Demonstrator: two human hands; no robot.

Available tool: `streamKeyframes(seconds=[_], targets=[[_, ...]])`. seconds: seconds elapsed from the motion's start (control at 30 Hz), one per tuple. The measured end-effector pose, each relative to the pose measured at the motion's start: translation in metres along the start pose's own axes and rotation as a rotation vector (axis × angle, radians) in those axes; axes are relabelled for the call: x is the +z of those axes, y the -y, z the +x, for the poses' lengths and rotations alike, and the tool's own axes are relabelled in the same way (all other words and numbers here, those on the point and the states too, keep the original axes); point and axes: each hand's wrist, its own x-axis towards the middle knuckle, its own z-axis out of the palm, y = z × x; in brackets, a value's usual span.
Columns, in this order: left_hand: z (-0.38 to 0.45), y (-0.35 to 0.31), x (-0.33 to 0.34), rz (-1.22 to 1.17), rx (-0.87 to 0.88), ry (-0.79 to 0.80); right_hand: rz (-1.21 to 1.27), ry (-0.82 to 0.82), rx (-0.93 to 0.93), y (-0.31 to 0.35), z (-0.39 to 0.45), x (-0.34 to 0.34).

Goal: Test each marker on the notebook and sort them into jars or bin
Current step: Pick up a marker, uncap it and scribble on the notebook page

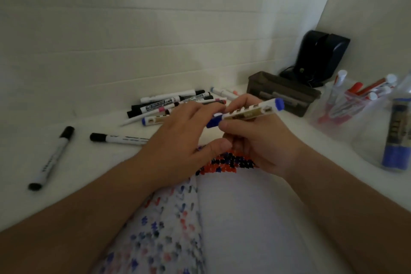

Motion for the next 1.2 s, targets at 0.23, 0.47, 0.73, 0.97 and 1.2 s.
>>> streamKeyframes(seconds=[0.23, 0.47, 0.73, 0.97, 1.2], targets=[[0.006, -0.014, -0.001, -0.057, -0.022, -0.012, 0.056, 0.074, 0.122, 0.022, -0.006, -0.005], [0.005, -0.02, 0.01, 0.007, 0.027, 0.152, -0.176, -0.021, -0.06, -0.002, -0.035, -0.014], [0.003, -0.021, 0.01, -0.038, 0.064, 0.203, -0.082, -0.008, -0.022, -0.009, -0.033, -0.01], [0.004, -0.019, 0.013, -0.101, 0.065, 0.192, -0.067, -0.021, -0.013, -0.011, -0.033, -0.012], [0.003, -0.021, 0.009, -0.134, 0.045, 0.169, -0.121, 0.011, -0.085, -0.008, -0.038, -0.014]])
